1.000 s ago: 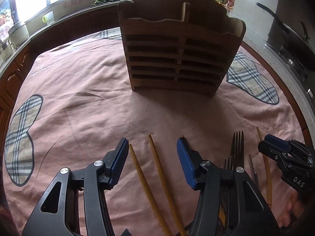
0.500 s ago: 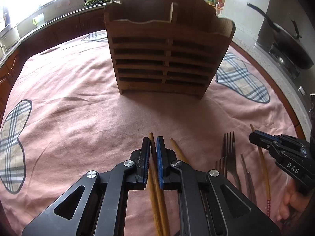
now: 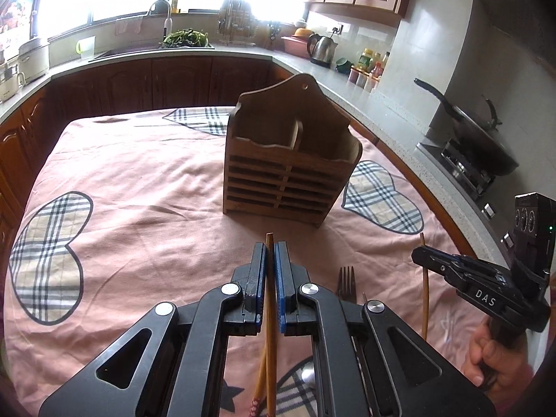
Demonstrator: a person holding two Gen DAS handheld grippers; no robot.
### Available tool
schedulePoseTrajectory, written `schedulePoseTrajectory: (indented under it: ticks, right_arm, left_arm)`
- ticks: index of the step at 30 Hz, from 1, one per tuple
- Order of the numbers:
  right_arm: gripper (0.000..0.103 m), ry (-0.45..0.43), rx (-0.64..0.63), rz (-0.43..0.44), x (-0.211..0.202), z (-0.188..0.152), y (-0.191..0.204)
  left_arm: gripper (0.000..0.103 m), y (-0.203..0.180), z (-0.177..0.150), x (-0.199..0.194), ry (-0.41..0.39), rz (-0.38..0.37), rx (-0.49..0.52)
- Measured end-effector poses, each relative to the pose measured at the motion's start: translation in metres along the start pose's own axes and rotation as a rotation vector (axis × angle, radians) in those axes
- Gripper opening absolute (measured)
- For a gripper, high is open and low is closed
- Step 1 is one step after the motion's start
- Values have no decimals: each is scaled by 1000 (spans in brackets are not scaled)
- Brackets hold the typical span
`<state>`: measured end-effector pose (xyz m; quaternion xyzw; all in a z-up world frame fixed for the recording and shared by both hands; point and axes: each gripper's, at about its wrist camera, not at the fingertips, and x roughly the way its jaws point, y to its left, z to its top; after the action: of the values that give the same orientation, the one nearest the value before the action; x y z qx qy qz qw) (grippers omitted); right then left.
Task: Organize utensils
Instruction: 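Lift the wooden chopstick with the right tool over the wooden holder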
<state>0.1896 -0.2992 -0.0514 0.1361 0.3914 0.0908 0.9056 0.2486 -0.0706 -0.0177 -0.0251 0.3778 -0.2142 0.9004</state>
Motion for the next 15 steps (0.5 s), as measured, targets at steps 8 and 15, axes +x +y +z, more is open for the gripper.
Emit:
schedulePoseTrajectory:
  ticks: [8,15]
  right_arm:
    - [5,-76,-22,14,-31,13,14]
    - [5,-154,-45,15,-55,26,26]
  left_arm:
    - [4,2,3,-37,-82,-11,-17]
    - [4,5,10,-67,-172,-13,-28]
